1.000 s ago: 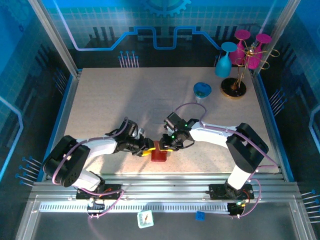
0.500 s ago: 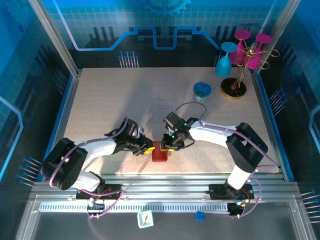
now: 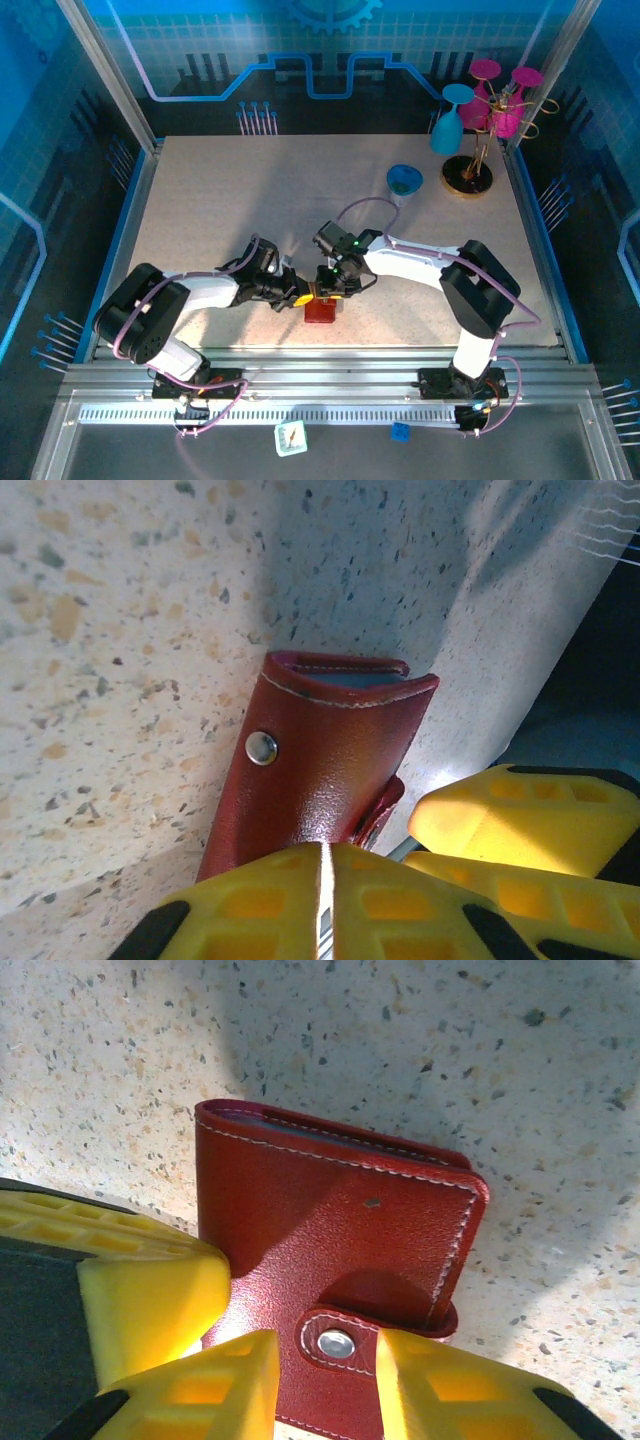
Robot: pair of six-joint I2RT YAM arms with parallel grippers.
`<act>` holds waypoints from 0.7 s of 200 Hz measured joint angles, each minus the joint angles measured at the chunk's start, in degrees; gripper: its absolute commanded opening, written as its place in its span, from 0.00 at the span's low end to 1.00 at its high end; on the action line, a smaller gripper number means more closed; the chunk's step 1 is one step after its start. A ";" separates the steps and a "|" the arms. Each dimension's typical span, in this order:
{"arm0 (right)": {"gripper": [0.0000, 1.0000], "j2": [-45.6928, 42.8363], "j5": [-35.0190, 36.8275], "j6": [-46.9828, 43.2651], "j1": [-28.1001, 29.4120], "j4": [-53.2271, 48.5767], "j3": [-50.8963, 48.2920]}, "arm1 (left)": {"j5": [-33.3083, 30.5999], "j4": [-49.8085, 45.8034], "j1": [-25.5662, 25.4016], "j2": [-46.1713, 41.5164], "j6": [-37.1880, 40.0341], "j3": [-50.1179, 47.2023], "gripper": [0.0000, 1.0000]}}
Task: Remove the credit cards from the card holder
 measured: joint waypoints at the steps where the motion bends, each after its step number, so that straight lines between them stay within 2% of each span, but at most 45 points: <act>1: 0.32 0.07 0.04 0.00 0.04 -0.02 0.09 | 0.07 0.09 0.02 0.02 -0.04 -0.04 0.07; 48: 0.32 3.13 1.44 0.00 1.46 -1.95 2.58 | 3.30 8.92 1.36 3.23 -2.99 -3.15 0.01; 99: 0.32 4.79 4.02 0.00 2.58 -5.03 4.59 | 7.69 21.66 2.34 7.93 -7.72 -5.97 0.00; 140: 0.31 5.51 4.87 0.00 2.91 -6.21 5.57 | 8.28 24.28 2.58 8.61 -9.05 -6.71 0.00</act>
